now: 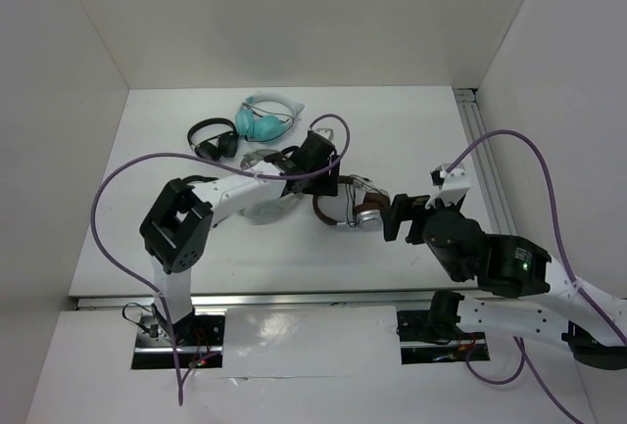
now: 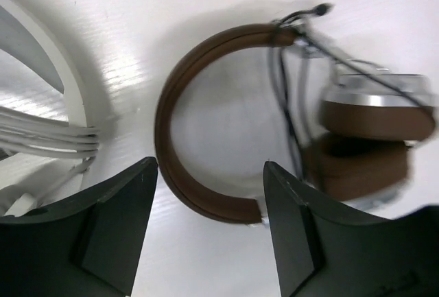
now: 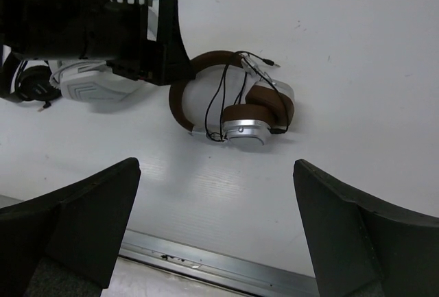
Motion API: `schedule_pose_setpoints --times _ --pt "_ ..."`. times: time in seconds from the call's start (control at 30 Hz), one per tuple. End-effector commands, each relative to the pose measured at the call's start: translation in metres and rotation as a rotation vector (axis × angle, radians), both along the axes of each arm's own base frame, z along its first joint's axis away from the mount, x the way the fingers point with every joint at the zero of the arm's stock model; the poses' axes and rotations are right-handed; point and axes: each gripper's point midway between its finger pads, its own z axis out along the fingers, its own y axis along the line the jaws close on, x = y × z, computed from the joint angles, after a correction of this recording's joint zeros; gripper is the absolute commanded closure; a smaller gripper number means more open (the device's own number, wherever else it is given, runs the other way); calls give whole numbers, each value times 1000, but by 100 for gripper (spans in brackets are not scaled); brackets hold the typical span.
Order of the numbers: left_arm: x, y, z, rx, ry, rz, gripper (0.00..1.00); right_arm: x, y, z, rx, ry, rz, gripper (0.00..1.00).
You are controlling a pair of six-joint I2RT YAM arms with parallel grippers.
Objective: Wrap the headphones
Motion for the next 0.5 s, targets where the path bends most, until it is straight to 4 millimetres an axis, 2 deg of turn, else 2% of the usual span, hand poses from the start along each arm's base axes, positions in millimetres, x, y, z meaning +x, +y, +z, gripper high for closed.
schedule_pose_setpoints --times 0.0,0.1,0.13,0.17,0.23,0.27,0.3,0.33,0.37,0.4,0.43,0.47 --pt "-9 -10 69 -119 -117 -18 22 -1 8 18 58 -14 24 0" --pt "-15 -6 105 -159 -186 -21 18 -1 10 28 67 -27 41 0" --pt "-25 -3 127 -187 -213 -31 18 0 12 38 82 -34 41 0" --pt "-29 3 139 -179 -243 -13 18 0 15 44 78 -39 59 0" --pt "-46 23 146 -139 -235 12 14 0 20 47 8 -22 87 0" --pt "-60 33 170 -164 -268 10 14 -2 20 66 33 -28 96 0" --pt "-67 47 178 -155 -287 43 13 0 25 65 -8 -9 97 0" --pt "-81 64 169 -116 -269 58 9 -3 21 63 -52 17 105 0" --pt "-95 73 175 -110 -283 55 0 -5 21 76 -31 15 118 0" --pt "-108 99 200 -137 -343 99 0 -8 19 79 -29 19 128 0" --pt "-119 120 191 -91 -331 115 0 -10 17 80 -35 28 137 0" --pt "-128 137 194 -80 -341 131 0 -13 19 83 -18 34 160 0"
